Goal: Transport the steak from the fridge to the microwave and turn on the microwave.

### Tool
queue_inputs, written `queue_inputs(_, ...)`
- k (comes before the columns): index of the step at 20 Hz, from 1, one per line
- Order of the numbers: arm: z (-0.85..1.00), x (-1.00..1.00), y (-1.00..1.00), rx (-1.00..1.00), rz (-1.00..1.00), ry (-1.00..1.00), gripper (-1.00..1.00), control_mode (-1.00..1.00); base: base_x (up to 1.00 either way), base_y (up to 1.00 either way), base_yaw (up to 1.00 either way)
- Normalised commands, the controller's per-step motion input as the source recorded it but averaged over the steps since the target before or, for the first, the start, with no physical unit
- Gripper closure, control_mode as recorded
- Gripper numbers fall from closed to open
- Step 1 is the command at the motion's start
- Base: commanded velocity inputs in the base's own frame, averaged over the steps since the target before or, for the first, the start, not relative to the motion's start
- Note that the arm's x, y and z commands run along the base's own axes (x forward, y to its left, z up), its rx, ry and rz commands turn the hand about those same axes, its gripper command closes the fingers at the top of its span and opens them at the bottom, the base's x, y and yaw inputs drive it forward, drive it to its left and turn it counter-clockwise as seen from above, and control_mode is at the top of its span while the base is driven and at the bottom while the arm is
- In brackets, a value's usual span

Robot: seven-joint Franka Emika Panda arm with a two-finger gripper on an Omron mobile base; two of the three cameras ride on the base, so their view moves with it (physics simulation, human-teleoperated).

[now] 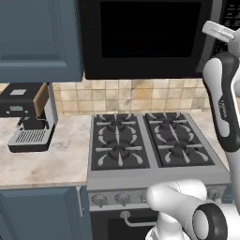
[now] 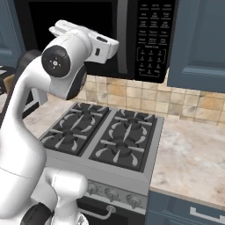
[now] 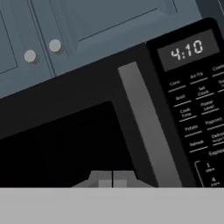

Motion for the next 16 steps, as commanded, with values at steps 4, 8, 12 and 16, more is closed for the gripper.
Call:
queue_inputs(4,0.0,-0.26,-0.11,0.15,0.0,0.0,1.0,-1.0,0.0,0.0,0.0)
queue_inputs(8,0.0,-0.33,-0.12,0.19,0.0,0.0,1.0,-1.0,0.0,0.0,0.0)
queue_inputs(12,0.0,-0.1,-0.28,0.27,0.0,0.05,1.0,-1.0,0.0,0.0,0.0)
queue_inputs(16,0.0,0.0,-0.38,0.29,0.0,0.1,1.0,-1.0,0.0,0.0,0.0)
